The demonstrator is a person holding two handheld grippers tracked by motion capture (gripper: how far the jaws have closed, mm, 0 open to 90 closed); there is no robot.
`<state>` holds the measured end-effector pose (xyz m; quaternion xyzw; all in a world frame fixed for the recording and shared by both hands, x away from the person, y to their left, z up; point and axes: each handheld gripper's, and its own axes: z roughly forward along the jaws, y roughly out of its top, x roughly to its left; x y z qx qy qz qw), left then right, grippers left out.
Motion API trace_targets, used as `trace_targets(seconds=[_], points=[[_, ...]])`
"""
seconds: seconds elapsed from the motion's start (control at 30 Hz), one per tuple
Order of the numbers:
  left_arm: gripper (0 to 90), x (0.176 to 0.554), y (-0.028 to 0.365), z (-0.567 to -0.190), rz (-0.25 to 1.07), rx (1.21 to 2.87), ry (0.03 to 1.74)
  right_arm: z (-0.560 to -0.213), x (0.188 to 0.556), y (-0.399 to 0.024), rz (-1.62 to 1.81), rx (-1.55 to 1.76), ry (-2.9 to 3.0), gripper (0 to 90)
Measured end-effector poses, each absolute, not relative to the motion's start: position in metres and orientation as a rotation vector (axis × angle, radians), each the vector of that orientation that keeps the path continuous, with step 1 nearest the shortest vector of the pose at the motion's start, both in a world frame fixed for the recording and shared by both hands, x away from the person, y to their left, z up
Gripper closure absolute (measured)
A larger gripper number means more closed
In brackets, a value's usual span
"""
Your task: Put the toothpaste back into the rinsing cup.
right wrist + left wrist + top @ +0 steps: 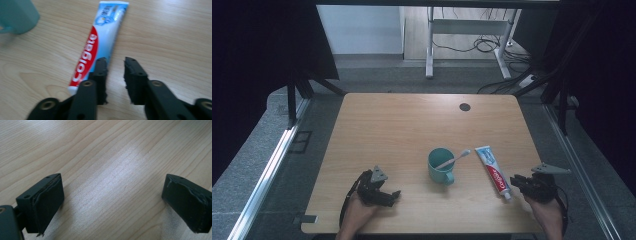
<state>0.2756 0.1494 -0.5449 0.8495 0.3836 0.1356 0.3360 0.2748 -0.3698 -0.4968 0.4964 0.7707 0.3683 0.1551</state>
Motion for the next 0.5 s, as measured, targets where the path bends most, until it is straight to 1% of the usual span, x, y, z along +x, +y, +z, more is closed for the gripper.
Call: trace_targets(seconds=[0.03,0.07,0.1,0.17,0.5], points=[[4.1,0.276,0.149,-0.545,0.354,2.215,1.002,-0.495,0.275,-0.368,1.062,1.416,2.216,81.4],[4.1,0.276,0.149,-0.545,0.354,2.215,1.002,-0.495,0.275,-0.368,1.062,1.416,2.216,81.4],[4.1,0.276,0.149,-0.545,0.355,2.213,1.004,-0.491,0.277,-0.363,1.081,1.406,2.237,86.1],[4.1,0.276,0.149,-0.545,0.356,2.212,1.007,-0.488,0.278,-0.359,1.102,1.398,2.264,88.5],[4.1,0.276,0.149,-0.545,0.358,2.216,1.010,-0.488,0.285,-0.340,1.074,1.364,2.338,88.8]])
